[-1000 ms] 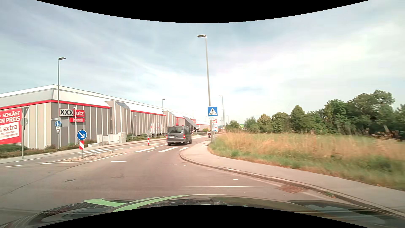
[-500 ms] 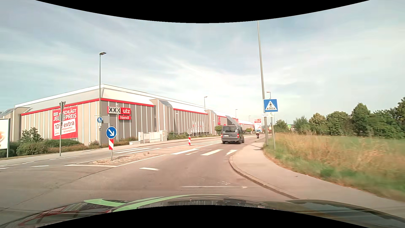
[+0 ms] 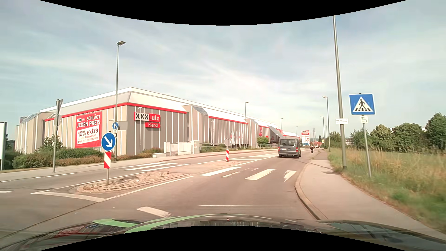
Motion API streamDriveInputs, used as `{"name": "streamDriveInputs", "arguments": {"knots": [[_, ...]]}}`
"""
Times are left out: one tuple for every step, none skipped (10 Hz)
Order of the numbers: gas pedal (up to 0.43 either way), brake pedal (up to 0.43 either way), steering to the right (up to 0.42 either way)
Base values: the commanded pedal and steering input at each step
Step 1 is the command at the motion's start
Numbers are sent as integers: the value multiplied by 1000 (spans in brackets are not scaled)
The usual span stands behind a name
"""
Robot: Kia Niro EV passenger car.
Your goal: Follow the waypoints while adhering to traffic rules and regulations
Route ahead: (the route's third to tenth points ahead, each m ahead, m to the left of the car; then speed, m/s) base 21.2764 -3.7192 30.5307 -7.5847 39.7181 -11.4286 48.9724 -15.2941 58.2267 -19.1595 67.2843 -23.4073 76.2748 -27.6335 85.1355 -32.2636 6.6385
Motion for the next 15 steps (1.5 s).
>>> {"name": "streamDriveInputs", "arguments": {"knots": [[169, 0, 22], [169, 0, 51], [169, 0, 81], [169, 0, 116], [169, 0, 144], [177, 0, 167], [189, 0, 180], [197, 0, 184], [197, 0, 182], [197, 0, 179], [209, 0, 171], [220, 0, 165], [220, 0, 160], [220, 0, 153], [220, 0, 140]]}}
